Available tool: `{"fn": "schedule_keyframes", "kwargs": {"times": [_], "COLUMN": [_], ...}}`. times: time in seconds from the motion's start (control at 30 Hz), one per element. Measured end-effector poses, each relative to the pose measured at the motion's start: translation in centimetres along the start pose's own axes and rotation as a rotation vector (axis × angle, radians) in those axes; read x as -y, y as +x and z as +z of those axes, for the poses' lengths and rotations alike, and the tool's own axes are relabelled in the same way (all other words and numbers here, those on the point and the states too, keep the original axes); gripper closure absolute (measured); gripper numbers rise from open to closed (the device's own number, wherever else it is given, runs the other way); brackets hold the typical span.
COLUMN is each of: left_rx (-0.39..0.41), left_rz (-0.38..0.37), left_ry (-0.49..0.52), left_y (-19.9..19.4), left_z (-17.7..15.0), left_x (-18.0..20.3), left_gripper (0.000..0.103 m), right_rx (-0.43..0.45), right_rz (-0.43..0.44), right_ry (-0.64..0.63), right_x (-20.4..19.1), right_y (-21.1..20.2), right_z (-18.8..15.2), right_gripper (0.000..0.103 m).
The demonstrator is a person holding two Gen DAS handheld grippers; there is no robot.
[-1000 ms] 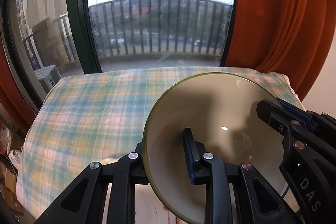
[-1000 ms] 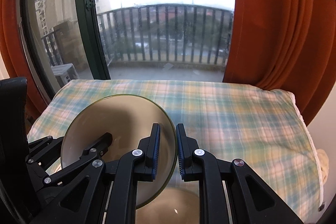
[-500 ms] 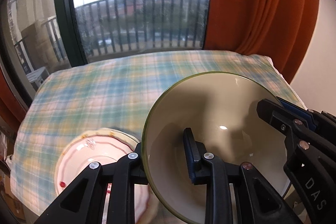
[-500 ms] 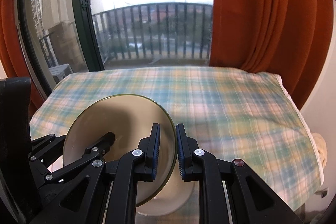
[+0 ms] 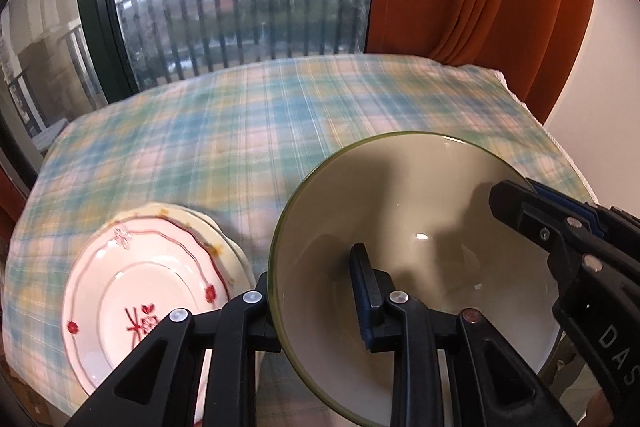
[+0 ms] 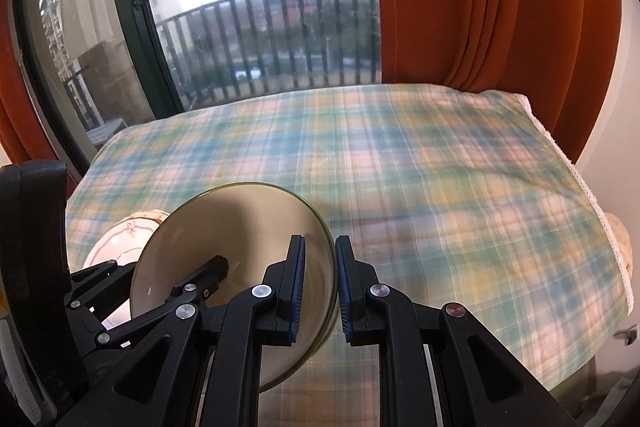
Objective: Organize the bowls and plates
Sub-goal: 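Lower the cream bowl into the other bowls and open both grippers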
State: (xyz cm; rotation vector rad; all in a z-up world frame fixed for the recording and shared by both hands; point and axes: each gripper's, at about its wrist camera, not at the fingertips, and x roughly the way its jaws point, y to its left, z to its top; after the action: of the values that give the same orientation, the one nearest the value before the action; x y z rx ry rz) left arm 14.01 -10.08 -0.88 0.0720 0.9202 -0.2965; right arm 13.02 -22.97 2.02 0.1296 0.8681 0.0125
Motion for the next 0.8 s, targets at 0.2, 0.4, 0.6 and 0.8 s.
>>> {"fn": "schedule_keyframes", "kwargs": {"times": [0.2,0.4,0.6,0.8], "left_rx": [0.02,0.04,0.066,0.051], "left_rz": [0.039,0.089,0.135,0.165], "left_ry": [0.038,0.074,0.102,0.076], "left_y": [0.5,0.0,-0.5,0.2], "left_z": [-0.2,-0.2,0.1,0.6], "left_x": [0.7,1.2,1.2,0.1], "left_gripper": [0.078,0.078,0.078,0.079], "right_rx": [-0.021,-0.034,-0.055,-0.068], "right_rz": [-0.002,0.021,0.051,0.089], "right_ry": [0.016,0.043,0.062,0.054], "right_x": [0.7,1.3,1.4,0.8], "right_y": [1.2,1.7,2.7,3.6], "right_z": [-0.4,-0.4,-0.6,-0.9], "right_gripper": [0.085,0.084,0.084,0.084]}}
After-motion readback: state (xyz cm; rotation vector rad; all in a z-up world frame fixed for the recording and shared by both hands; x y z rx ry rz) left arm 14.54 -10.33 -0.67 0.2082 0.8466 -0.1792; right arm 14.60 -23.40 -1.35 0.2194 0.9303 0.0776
